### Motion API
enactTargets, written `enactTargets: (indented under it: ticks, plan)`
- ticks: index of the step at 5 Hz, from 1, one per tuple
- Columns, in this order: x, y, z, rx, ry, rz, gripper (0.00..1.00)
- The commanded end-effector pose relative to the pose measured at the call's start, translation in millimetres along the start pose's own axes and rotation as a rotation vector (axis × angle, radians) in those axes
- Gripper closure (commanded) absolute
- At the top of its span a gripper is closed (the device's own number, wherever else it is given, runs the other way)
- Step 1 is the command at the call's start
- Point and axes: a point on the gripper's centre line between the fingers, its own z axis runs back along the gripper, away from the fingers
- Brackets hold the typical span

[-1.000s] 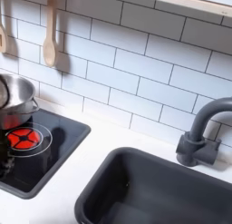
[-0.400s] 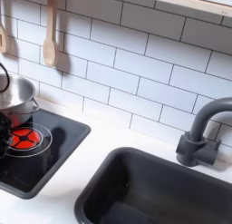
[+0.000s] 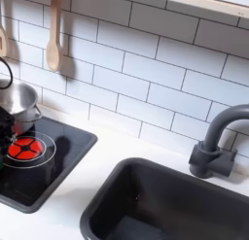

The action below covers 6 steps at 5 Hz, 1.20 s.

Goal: Reach green block

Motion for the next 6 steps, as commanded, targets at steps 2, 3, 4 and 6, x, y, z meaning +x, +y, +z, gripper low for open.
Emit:
enactTargets:
  ticks: [2,3,4,6]
  plan:
    - [26.5,15.2,-13.3,0.01,-0.009,-0.011,0.0]
    - [32.3,21.5,-19.8,0.013,-0.002,-0.018,0.0]
    - [37.7,26.2,-24.4,0.007,0.0,-0.026,0.0]
    - [40.3,32.1,-34.0,0.003,0.027,-0.027,0.0]
